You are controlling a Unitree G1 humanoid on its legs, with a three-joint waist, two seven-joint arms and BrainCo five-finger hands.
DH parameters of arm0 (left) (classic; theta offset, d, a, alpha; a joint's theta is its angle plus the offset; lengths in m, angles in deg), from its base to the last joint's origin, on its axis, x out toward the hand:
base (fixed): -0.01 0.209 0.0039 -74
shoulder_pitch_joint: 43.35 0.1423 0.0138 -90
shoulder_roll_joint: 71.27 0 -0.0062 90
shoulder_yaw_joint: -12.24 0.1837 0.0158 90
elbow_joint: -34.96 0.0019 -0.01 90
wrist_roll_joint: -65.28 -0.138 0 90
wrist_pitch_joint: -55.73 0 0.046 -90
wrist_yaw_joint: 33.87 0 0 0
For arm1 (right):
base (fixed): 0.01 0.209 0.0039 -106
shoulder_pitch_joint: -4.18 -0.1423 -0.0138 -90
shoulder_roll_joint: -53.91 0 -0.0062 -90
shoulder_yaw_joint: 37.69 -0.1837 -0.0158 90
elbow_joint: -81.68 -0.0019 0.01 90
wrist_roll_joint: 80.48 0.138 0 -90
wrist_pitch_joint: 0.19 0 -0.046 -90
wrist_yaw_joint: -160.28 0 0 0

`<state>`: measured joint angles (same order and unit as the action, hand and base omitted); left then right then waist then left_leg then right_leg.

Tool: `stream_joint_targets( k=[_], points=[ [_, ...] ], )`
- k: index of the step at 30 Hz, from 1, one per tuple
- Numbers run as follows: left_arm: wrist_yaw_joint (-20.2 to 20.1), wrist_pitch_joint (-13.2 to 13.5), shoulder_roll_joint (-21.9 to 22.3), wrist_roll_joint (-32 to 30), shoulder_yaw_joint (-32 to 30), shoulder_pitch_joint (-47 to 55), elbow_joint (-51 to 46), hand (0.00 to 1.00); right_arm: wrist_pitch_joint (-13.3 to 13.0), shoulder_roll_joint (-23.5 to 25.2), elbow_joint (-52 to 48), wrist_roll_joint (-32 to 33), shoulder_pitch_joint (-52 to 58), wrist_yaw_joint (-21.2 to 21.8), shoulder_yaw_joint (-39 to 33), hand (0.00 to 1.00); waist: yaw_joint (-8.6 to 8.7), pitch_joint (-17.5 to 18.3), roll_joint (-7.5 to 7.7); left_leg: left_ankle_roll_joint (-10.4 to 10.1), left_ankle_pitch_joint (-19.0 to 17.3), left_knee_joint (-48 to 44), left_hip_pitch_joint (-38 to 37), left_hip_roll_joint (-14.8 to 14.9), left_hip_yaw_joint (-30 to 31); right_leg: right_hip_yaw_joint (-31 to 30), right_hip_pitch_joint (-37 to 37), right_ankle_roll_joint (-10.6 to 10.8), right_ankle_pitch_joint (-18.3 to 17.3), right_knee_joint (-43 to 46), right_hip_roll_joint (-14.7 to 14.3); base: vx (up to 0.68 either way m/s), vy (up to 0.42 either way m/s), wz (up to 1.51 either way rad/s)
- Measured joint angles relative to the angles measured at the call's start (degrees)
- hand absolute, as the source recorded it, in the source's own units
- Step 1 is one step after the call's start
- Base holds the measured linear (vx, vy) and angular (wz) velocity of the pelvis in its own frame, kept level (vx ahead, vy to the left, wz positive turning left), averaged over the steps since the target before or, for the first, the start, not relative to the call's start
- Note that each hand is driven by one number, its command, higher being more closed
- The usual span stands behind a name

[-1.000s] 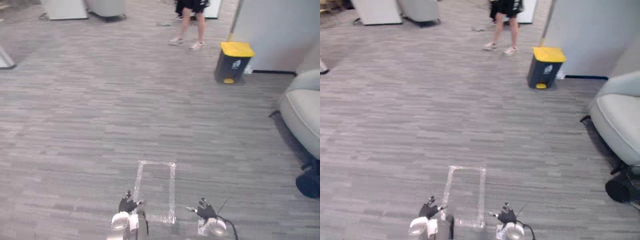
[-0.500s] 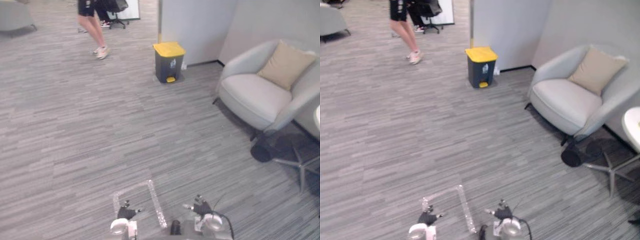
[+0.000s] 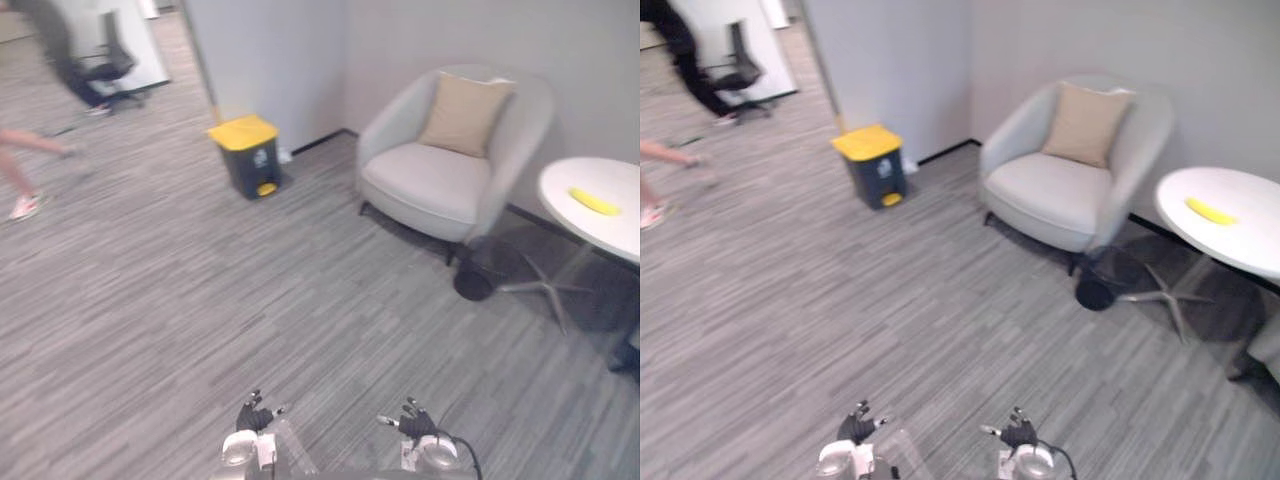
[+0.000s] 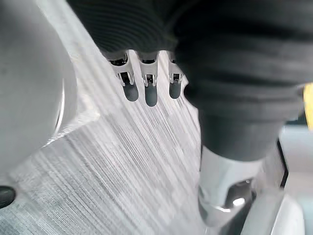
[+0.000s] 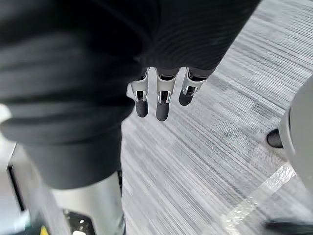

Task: Organize the slippers on the shoe rack

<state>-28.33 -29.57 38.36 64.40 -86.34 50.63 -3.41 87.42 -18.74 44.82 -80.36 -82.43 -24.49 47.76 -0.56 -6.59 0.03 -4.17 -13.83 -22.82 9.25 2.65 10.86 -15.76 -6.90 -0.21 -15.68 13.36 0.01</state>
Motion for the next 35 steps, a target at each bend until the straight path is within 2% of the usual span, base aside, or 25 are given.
stream_joint_targets(
  k=[1,2,3,5,7,8,9,12,14,18,21,23,25,27,28,30,32,35],
  points=[
    [-0.13,-0.04,-0.18,0.11,0.84,-0.28,1.39,0.0,0.03,-0.67,0.46,-0.02,-0.24,0.0,-0.16,0.0,-0.06,0.76,-1.99,-3.84,3.7,1.7,-0.02,1.06,2.16,-2.07,-0.12,2.13,-1.48,0.41,-1.09,0.3,0.369,-1.14],
    [0.25,-0.19,-0.92,0.13,0.37,-0.83,2.11,0.0,0.38,-0.13,0.8,-0.03,-0.17,0.09,-0.62,0.0,-0.16,0.96,-1.02,-2.87,3.17,1.27,-0.42,0.31,-0.36,-3.37,-0.14,2.84,-1.64,1.13,0.19,0.29,0.365,-1.09],
    [0.56,-0.12,-1.62,0.15,0.36,-0.73,2.33,0.0,0.35,1.1,0.71,-0.04,0.41,0.3,-1.12,0.0,-0.33,1.91,0.65,-1.9,2.74,2.25,-1.58,-0.3,-2.83,-3.69,0.75,3.52,-1.2,1.9,1.46,0.26,0.332,-0.91],
    [0.56,-0.1,-2.25,0.15,0.68,-0.65,2.66,0.0,0.34,2.03,0.89,-0.05,1.13,0.61,-1.18,0.0,-0.87,2.99,2.59,-0.23,1.75,3.84,-3.67,-1.07,-7.85,-4.92,2.3,4.35,-0.6,3.24,3.48,0.22,0.273,-1.14],
    [0.47,-0.11,-2.27,0.26,1.28,-1.06,3.71,0.0,0.3,2.04,0.82,-0.03,1.26,0.57,-2.1,0.0,-1.06,3.14,2.84,0.64,1.59,6.15,-5.88,-1.25,-12.42,-4.42,4.13,5.67,0.74,4.25,4.8,0.14,0.201,-1.17],
    [0.48,-0.12,-2.28,0.57,1.52,-1.17,4.07,0.0,0.28,2.04,0.81,-0.03,1.09,0.55,-2.11,0.0,-1.31,3.11,2.75,1.28,1.99,7.86,-7.32,-1.15,-14.89,-1.48,5.34,6.33,1.55,4.76,5.5,0.13,0.168,-1.14],
    [0.44,-0.14,-2.28,0.83,1.91,-1.13,4.13,0.0,0.26,2.05,0.83,-0.05,0.98,0.56,-2.08,0.0,-1.38,3.1,2.61,1.66,2.26,9.42,-8.46,-1.05,-17.01,4.09,6.67,7.0,2.24,5.27,6.44,0.1,0.106,-1.03],
    [0.42,-0.26,-2.22,1.03,3.25,-1.15,4.31,0.0,0.06,1.94,1.58,-0.13,0.51,0.37,-2.41,0.0,-1.24,2.73,2.06,1.72,2.3,11.76,-11.5,-1.02,-20.64,21.9,7.13,6.81,2.55,5.19,9.29,0.08,0.03,-0.7],
    [0.36,-0.3,-2.2,1.04,4.35,-1.58,5.36,0.0,-0.2,1.56,2.72,-0.14,-0.4,0.36,-3.78,0.0,-1.21,2.21,1.18,1.72,2.3,13.05,-13.83,-0.44,-21.56,25.36,5.7,5.52,3.17,3.94,8.99,0.06,-0.009,-0.4],
    [-0.04,-0.22,-2.49,1.06,6.98,-2.04,6.07,0.0,-0.61,-0.76,5.47,-0.12,-1.61,0.31,-4.31,0.0,-1.19,1.83,-0.14,1.47,2.96,14.46,-15.23,-0.37,-22.19,24.52,3.24,4.38,4.16,-1.72,7.74,0.03,-0.019,-0.22],
    [-0.62,-0.21,-2.55,1.03,7.81,-2.27,6.48,0.0,-0.64,-1.82,7.03,-0.11,-2.27,0.3,-4.38,0.0,-1.11,1.65,-0.63,1.37,3.53,14.29,-15.33,0.47,-22.16,24.28,0.69,3.79,6.93,-7.5,6.31,0.02,-0.041,-0.13],
    [-0.78,-0.16,-2.79,1.02,7.88,-2.78,6.37,0.0,-0.78,-2.12,7.72,-0.09,-2.33,0.27,-5.01,0.0,-1.18,0.63,0.01,1.32,3.49,10.39,-14.39,1.27,-22.31,23.54,-1.03,3.27,8.38,-9.83,5.77,0.0,-0.069,-0.21],
    [-0.79,-0.1,-2.92,1.03,6.74,-3.9,6.05,0.0,-1.13,-1.92,7.34,0.01,-2.33,0.22,-5.63,0.0,-1.64,-0.98,0.77,1.24,3.36,0.05,-10.51,2.74,-22.04,21.26,-1.2,2.55,9.51,-10.04,5.33,-0.02,-0.068,-0.51],
    [-0.78,0.07,-2.84,1.05,5.55,-3.91,5.8,0.0,-1.09,-1.87,7.16,0.01,-2.2,0.21,-5.81,0.0,-2.29,-1.48,0.89,1.79,2.05,-4.36,-7.95,3.06,-18.91,18.45,-1.03,2.37,9.73,-10.0,5.25,0.01,0.007,-0.82],
    [-0.77,-0.03,-1.87,1.06,5.46,-3.59,5.9,0.0,-0.95,-2.98,6.68,0.03,-1.96,-0.01,-6.15,0.0,-2.28,-1.21,-1.14,2.22,0.92,0.27,-9.5,2.74,-14.66,16.98,-0.57,2.5,9.81,-9.96,3.86,0.02,0.066,-0.85],
    [-0.78,-0.12,-0.73,1.08,5.64,-3.36,6.4,0.0,-0.98,-3.97,6.22,0.03,-1.19,-0.08,-6.28,0.0,-1.89,-0.73,-2.4,1.27,0.38,4.93,-11.89,2.5,-11.6,15.47,0.03,3.06,10.18,-10.86,2.76,0.0,0.04,-0.44],
    [-0.8,-0.08,-0.84,1.07,6.22,-3.29,6.44,0.0,-0.8,-4.25,6.53,0.03,-0.9,-0.09,-6.69,0.0,-1.54,-0.63,-2.39,0.94,0.58,8.47,-12.53,2.37,-11.6,15.04,1.0,3.43,11.02,-11.53,2.8,-0.04,0.047,-0.06],
    [-0.78,-0.06,-1.69,1.03,6.24,-3.3,6.41,0.0,-0.46,-3.89,6.55,0.26,0.08,-0.1,-8.3,0.0,-1.58,-0.54,-1.55,0.28,1.91,13.96,-14.69,2.13,-12.58,14.17,0.78,3.48,13.19,-13.93,3.08,-0.05,0.042,-0.1]
  ],
)
